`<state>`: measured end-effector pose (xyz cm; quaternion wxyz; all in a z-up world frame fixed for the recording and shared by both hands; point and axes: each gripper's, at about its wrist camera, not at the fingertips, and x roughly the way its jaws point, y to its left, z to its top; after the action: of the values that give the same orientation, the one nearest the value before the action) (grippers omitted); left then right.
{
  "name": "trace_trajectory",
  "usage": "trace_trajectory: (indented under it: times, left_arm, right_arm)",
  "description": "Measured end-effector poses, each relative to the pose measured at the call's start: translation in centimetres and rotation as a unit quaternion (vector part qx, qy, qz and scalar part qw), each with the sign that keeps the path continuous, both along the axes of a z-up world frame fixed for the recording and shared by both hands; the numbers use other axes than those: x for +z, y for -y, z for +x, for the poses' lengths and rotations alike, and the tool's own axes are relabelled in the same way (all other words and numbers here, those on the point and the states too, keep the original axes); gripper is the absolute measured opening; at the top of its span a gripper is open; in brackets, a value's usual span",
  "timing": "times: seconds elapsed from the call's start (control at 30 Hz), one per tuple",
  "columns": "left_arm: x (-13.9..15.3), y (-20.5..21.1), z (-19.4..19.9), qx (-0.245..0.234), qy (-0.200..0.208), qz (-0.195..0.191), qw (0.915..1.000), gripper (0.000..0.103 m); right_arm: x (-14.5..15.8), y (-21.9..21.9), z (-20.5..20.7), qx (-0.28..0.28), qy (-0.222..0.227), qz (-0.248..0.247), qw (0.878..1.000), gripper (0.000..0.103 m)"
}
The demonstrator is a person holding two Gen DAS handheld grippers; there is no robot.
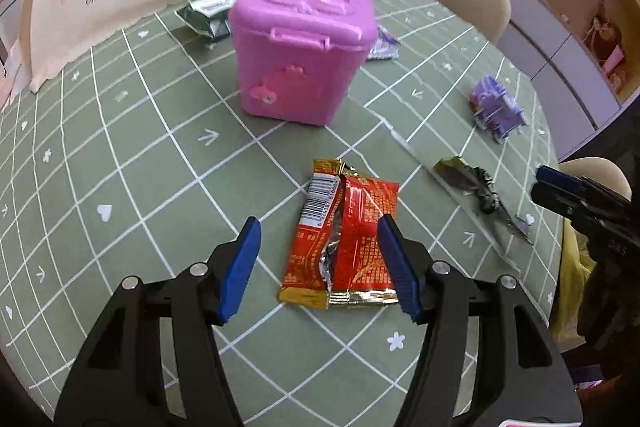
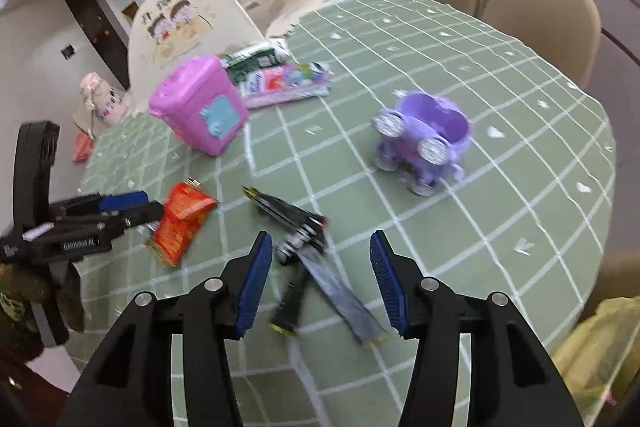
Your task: Collect trash
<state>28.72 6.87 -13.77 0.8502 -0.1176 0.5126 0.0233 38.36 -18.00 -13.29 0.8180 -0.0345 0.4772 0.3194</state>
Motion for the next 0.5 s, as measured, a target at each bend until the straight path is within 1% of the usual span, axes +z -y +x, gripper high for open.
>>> trace_trajectory:
  times: [0.03,0.07,0.1,0.2,0.23,0.37,0.5]
  left_arm:
    - [-0.3,0.0,0.2,0.004,-0.006,-0.005,1.0000,0.048]
    - [-0.5,-0.1,0.3,0.008,-0.011,-0.013,0.9998,0.044]
    - [-0.6,-0.2,0.3,0.010,-0.012,-0.021,0.9997,0.038]
    - [-0.5,-0.5,0.1,0.018,-0.013,-0.022,0.9995,0.024]
    - [-0.4,-0.7,-0.1,0.021,-0.015,-0.020,0.9995,0.022]
    - [0.1,-1.7,-1.3,0.038,-0.014,-0.002,0.9992,0.022]
    - [0.6,-3.2,-2.7,0.055,-0.010,-0.010,0.9984,0.023]
  right_arm:
    - [-0.1,0.1,0.0,0.002,-0.001,0.000,1.000,0.048]
    - [-0.2,0.0,0.0,0.005,0.000,0.001,1.000,0.048]
    - [-0.3,0.0,0.0,0.009,0.001,0.001,1.000,0.048]
    - [-0.7,-1.0,0.1,0.025,0.001,-0.001,1.000,0.048]
    - [-0.9,-1.5,0.2,0.030,-0.001,-0.001,1.000,0.048]
    - [-2.3,-3.9,0.7,0.048,-0.010,-0.008,0.999,0.048]
    - [-3.4,-5.6,1.1,0.048,-0.021,-0.023,0.998,0.048]
